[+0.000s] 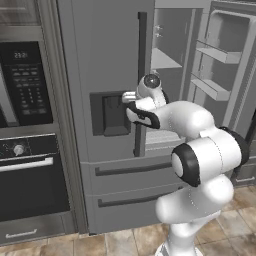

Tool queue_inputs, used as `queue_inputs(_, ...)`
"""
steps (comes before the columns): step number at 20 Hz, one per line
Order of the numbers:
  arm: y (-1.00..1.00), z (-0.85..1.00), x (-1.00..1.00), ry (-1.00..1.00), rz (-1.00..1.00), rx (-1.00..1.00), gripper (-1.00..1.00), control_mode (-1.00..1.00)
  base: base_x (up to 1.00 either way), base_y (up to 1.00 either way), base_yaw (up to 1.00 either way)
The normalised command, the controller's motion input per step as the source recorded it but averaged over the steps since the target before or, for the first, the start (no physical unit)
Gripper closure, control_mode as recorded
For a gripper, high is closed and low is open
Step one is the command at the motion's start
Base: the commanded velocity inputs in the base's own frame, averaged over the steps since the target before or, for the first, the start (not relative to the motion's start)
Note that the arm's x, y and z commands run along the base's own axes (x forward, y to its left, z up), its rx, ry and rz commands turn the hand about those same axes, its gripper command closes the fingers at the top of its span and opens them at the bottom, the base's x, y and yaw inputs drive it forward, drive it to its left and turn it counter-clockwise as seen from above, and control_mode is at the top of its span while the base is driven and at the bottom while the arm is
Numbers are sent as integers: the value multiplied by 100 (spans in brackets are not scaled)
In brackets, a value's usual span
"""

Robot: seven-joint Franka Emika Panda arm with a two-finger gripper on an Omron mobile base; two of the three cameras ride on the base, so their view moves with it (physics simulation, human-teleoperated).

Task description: Place one of the steaks on the plate and the other in the bowl. Then place the bowl in the fridge.

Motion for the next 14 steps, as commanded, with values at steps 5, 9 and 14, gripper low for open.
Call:
queue_inputs(5,1,0,26,-5,0,-2,-100,-100,0,0,0)
queue_inputs(9,0,0,20,-8,0,0,100,-100,0,0,0)
queue_inputs(14,0,1,13,-3,0,0,100,-100,0,0,0)
